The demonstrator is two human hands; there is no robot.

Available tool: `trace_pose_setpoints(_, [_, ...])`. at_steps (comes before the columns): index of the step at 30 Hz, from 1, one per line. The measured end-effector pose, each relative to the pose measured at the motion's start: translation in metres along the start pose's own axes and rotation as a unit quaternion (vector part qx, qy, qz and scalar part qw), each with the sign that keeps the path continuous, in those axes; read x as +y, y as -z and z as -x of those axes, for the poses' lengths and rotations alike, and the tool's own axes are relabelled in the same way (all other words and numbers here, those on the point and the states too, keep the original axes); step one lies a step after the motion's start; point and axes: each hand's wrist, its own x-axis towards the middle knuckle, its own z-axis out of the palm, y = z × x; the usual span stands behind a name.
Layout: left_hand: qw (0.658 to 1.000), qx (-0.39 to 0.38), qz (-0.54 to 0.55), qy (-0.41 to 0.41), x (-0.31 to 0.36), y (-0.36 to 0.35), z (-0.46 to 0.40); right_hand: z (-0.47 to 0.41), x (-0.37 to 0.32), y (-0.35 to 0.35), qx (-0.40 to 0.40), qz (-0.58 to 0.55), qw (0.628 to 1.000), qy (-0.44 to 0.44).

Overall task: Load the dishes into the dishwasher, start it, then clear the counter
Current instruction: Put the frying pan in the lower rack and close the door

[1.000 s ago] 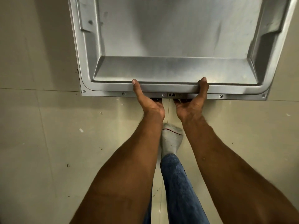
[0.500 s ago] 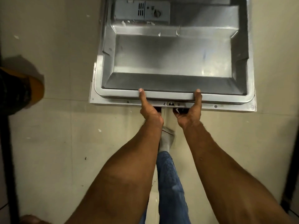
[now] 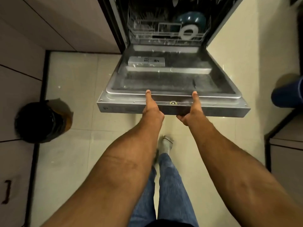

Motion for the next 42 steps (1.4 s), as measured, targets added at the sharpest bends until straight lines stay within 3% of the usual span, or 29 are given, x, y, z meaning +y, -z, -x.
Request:
trace_pose_setpoints(8, [0.999, -0.024, 0.020, -0.007, 0.067, -0.026, 0.121, 0.050, -0.060, -0.027, -0.022, 0.024, 0.999, 0.005])
trace_pose_setpoints(26, [0.997, -0.073, -0.001, -0.007, 0.172, -0.081, 0.192, 0.096, -0.155, -0.109, 0.034, 0.096, 0.992, 0.075])
trace_pose_setpoints(29, [0.996, -0.086, -0.021, -0.006, 0.189, -0.087, 0.193, 0.108, -0.168, -0.126, 0.043, 0.046, 0.993, 0.102])
trace_pose_setpoints(35, [0.987, -0.133, -0.060, -0.061, 0.222, -0.111, 0.191, 0.119, -0.193, -0.153, 0.051, 0.014, 0.986, 0.161])
trace_pose_setpoints(42, [0.975, -0.148, -0.096, -0.133, 0.259, -0.135, 0.192, 0.132, -0.231, -0.183, 0.081, 0.087, 0.962, 0.247])
